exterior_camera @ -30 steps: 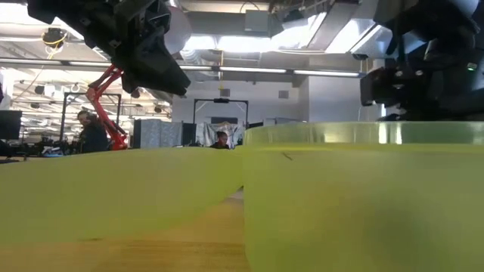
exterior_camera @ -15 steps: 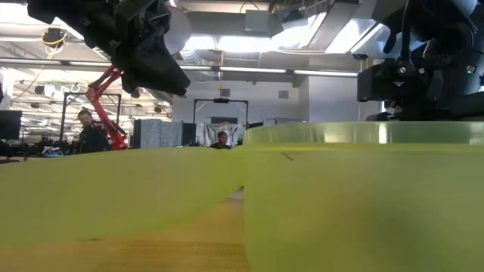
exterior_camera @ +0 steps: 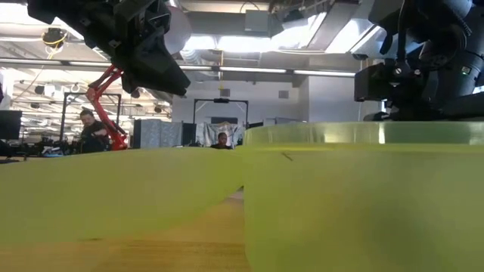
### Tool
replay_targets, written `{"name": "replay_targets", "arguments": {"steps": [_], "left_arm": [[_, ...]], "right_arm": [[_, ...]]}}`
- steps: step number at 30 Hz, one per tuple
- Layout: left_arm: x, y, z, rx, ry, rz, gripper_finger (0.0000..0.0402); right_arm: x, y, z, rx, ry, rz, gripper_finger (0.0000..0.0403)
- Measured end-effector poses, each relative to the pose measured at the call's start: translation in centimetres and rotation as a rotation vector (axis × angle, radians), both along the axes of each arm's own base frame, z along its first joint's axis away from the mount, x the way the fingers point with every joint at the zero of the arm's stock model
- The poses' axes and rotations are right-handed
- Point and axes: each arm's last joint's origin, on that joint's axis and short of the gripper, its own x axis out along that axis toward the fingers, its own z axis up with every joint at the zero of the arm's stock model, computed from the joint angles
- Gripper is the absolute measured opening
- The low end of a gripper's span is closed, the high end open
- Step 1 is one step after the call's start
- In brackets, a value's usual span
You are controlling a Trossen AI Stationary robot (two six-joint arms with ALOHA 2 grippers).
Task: Pick & place school supplies into a supply box
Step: Put the black pen into the yellow supply box
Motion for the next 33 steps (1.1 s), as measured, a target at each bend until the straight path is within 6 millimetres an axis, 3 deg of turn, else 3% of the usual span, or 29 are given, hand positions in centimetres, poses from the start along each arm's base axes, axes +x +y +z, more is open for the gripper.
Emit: {"name": "replay_targets", "arguments": {"steps": [11,21,27,33], "left_arm": [[0.0,0.0,0.0,-0.002,-0.001,0.001,0.012],[0.0,0.0,0.0,-0.007,-0.002,0.005,0.0117],[0.0,0.0,0.0,-0.007,-0.003,0.005,0.012],[0.0,0.0,0.0,-0.007,-0.003,0.005,0.0115]], "right_arm": [[0.6,0.2,0.1,-0.045,-0.065,0.132,0.0136],[0.0,0.0,-0.2,0.003,-0.007,0.028,0.0134],[-0.6,-0.2,-0.7,0.046,0.012,-0.018,0.0094],[-0.5,-0.1,-0.8,0.047,-0.017,0.041,0.0047]]}}
